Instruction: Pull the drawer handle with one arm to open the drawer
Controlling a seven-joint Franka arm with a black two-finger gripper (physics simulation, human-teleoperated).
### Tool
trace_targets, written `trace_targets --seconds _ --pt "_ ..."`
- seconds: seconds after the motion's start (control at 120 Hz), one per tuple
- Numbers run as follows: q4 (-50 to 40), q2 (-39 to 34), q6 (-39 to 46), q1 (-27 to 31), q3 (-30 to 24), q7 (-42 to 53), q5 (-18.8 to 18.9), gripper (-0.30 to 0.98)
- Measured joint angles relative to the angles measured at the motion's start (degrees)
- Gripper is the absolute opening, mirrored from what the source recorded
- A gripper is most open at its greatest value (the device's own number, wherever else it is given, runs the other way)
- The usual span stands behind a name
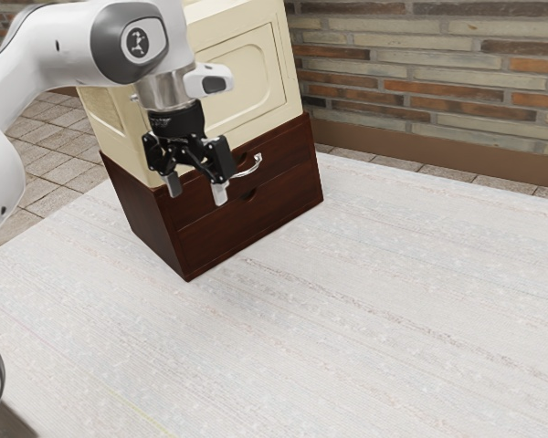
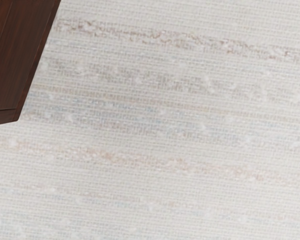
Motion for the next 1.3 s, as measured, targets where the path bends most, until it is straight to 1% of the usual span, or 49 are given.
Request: trace_targets --seconds 0.242,0.333,0.417,0.667,0.733,0.817,0.975,1.3 --pt "0.26 -0.13 0.15 0.02 0.10 2.19 -0.16 0.69" --pt "1.73 -5.88 0.11 -0.04 0.36 2.71 -0.20 0.69" --pt "1.96 -7.43 1.04 -1.07 -0.72 3.02 -0.23 0.69" --pt "0.76 -3.96 7.07 -0.96 -2.00 2.33 -0.57 0.69" --pt "0.61 -1.92 9.54 -1.22 -2.53 2.11 -0.66 0.69" --pt "0.62 0.73 13.70 -1.16 -3.86 3.59 -0.70 0.69" --pt "0.61 3.36 21.68 -0.75 -4.22 6.06 -0.71 0.69" --pt "0.29 6.16 30.36 -0.73 -4.06 9.41 -0.23 0.69"
